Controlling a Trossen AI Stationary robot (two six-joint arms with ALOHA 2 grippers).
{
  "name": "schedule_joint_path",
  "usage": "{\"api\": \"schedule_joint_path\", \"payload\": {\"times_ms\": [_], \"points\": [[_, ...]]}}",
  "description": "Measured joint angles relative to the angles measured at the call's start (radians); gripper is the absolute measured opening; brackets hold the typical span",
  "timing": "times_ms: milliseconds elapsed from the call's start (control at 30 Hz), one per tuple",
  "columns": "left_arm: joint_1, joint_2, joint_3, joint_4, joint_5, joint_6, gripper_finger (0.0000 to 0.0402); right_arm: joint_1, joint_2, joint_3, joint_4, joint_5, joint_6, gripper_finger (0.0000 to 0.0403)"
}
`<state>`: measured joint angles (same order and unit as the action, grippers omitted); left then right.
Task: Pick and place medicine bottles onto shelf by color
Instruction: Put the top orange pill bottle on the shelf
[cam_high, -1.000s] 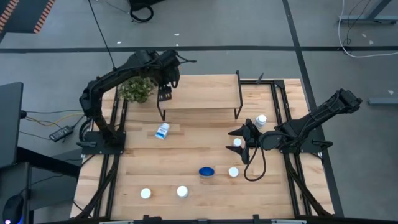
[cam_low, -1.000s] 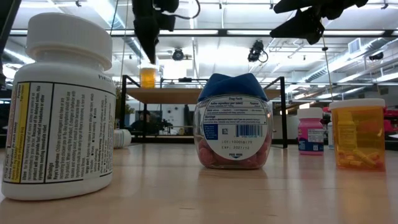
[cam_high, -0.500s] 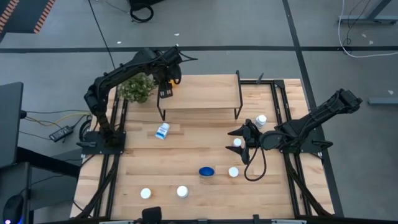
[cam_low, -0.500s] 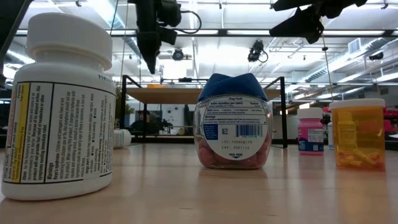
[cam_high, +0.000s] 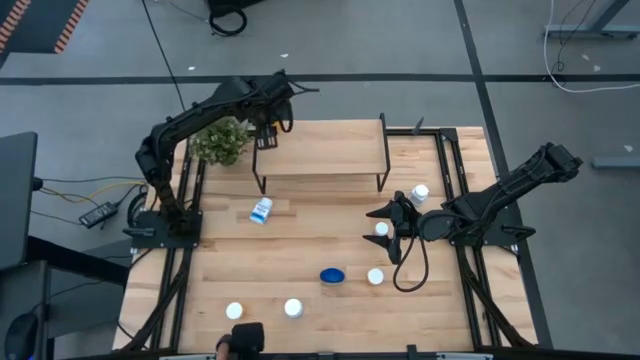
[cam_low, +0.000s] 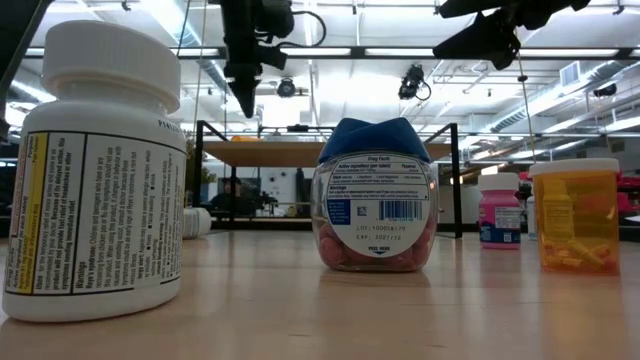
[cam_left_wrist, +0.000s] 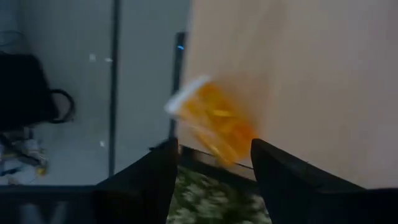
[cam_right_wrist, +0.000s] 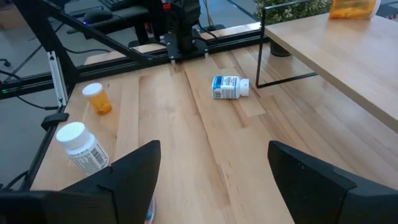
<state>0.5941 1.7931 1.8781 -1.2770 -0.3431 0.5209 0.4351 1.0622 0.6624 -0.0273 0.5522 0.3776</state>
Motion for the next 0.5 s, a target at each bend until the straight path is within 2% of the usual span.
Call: {"api": "schedule_joint_path", "payload": {"times_ms": [100, 200, 267, 500], "points": [[0.006, -0.001, 0.004, 0.075, -0.003, -0.028, 0.0217, 0.000, 0.000, 0.000, 0.000, 0.000, 0.000, 0.0305], [0.005, -0.001, 0.004, 0.066, -0.001, -0.069, 0.0219, 0.000, 0.000, 0.000, 0.000, 0.000, 0.000, 0.0305], [0.004, -0.001, 0.004, 0.017, 0.012, -0.120, 0.0218, 0.000, 0.000, 0.000, 0.000, 0.000, 0.000, 0.0305], [-0.016, -0.001, 0.004, -0.168, 0.169, -0.288, 0.0204, 0.000, 0.000, 0.000, 0.000, 0.000, 0.028, 0.0305]]}}
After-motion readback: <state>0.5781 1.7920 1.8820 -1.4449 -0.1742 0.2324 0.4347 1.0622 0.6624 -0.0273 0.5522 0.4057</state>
